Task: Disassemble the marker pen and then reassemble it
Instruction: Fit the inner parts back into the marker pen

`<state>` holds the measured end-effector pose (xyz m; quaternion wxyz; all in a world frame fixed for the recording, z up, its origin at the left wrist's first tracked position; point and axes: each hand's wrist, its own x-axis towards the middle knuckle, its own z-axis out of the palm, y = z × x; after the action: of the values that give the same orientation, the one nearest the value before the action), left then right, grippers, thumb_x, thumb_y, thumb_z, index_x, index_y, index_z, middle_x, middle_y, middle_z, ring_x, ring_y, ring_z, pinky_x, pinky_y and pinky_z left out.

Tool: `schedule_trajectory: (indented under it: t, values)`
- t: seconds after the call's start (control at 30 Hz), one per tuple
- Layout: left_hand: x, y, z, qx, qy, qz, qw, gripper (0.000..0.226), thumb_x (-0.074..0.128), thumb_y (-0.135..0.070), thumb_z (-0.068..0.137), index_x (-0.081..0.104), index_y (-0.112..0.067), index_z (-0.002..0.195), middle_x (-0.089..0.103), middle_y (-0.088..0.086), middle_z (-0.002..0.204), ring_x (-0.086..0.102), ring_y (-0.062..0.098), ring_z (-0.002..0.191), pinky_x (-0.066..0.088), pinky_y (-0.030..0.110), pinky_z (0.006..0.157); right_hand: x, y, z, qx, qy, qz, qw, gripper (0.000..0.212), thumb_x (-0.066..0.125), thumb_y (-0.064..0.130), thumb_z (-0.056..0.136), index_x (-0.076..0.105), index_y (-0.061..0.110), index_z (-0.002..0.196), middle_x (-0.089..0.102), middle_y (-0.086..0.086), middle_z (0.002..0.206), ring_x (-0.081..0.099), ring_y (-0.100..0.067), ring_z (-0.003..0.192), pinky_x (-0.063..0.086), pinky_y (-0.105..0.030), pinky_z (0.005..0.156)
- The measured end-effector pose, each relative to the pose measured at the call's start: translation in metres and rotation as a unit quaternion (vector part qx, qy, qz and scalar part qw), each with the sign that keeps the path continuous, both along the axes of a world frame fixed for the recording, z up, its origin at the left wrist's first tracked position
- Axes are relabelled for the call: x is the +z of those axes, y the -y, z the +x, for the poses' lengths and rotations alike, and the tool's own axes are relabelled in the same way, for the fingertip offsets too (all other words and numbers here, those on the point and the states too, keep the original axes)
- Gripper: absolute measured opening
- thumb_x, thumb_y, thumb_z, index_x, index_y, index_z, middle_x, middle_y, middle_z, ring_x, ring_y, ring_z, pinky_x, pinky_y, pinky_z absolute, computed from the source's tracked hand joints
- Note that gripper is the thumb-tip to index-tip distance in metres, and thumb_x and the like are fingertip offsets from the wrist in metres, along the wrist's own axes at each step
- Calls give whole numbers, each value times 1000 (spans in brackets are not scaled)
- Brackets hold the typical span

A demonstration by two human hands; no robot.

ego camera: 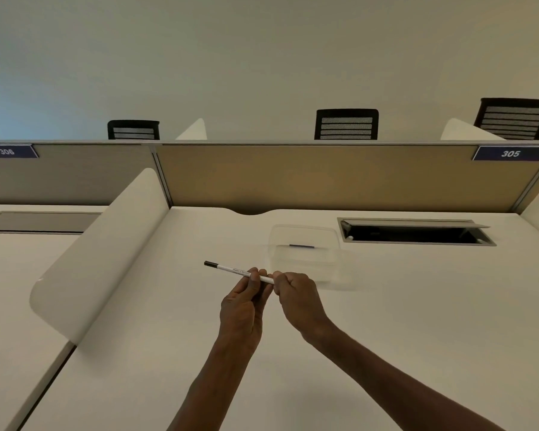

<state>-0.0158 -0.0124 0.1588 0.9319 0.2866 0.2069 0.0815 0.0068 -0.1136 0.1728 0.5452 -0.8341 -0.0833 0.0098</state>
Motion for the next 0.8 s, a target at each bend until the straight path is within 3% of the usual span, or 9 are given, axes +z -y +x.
schedule_trajectory:
  t: [0.07, 0.2, 0.37, 0.47, 0.57, 0.63, 0.73, 0.8]
  values:
    - [-1, 0, 0, 1, 7, 8, 1000, 18, 51, -1, 94, 64, 6, 105, 69, 18, 97, 73, 21, 79, 61, 29, 72, 10, 0, -2, -11, -132, 70, 989, 38, 43, 18, 96, 48, 12, 59, 36, 0, 48, 28, -9, 39, 26, -27, 44]
    - [-4, 1, 0, -4, 19, 31, 999, 16, 53, -2, 92, 66, 3, 98, 70, 16, 93, 73, 21, 79, 61, 28, 71, 21, 8, -2, -9, -344, 233, 910, 31, 39, 13, 94, 45, 14, 63, 29, 3, 47, 18, -8, 39, 16, -20, 37]
    - [-5, 5, 0, -22, 38, 49, 998, 15, 53, -2, 92, 66, 3, 97, 72, 15, 85, 73, 23, 78, 60, 28, 70, 24, 15, 5, -36, -481, 343, 806, 33, 38, 8, 91, 46, 14, 60, 27, 6, 46, 18, -6, 34, 17, -13, 30]
    - [-6, 5, 0, -32, 40, 58, 997, 15, 55, -5, 88, 66, 3, 96, 73, 15, 84, 73, 23, 78, 60, 29, 70, 25, 19, 6, -36, -507, 371, 777, 34, 38, 8, 91, 45, 14, 58, 27, 6, 46, 18, -6, 33, 17, -13, 30]
    - [-6, 7, 1, -30, 27, 45, 998, 19, 58, -7, 86, 67, 4, 99, 73, 16, 89, 72, 23, 82, 60, 28, 70, 21, 18, 5, -31, -471, 354, 808, 34, 39, 12, 91, 46, 15, 57, 29, 5, 47, 19, -6, 35, 18, -15, 30]
    - [-7, 9, 4, -22, 14, 21, 999, 27, 62, -10, 82, 66, 4, 105, 71, 16, 96, 71, 23, 88, 60, 28, 74, 18, 17, 3, -18, -397, 293, 870, 34, 40, 18, 92, 47, 16, 59, 32, 4, 48, 21, -8, 38, 19, -18, 34]
    - [-9, 15, 5, -28, -16, -25, 999, 21, 57, -10, 92, 67, 4, 104, 72, 16, 98, 72, 22, 89, 60, 27, 77, 15, 16, 1, 2, -176, 85, 981, 39, 42, 27, 96, 51, 15, 61, 43, 3, 50, 33, -9, 41, 29, -24, 42]
    - [-8, 16, 4, -36, -35, -51, 997, 20, 56, -10, 94, 68, 3, 103, 72, 17, 101, 71, 22, 95, 58, 29, 81, 8, 17, 2, 12, -10, -49, 999, 40, 46, 35, 98, 53, 14, 64, 50, 4, 53, 42, -6, 44, 36, -23, 49]
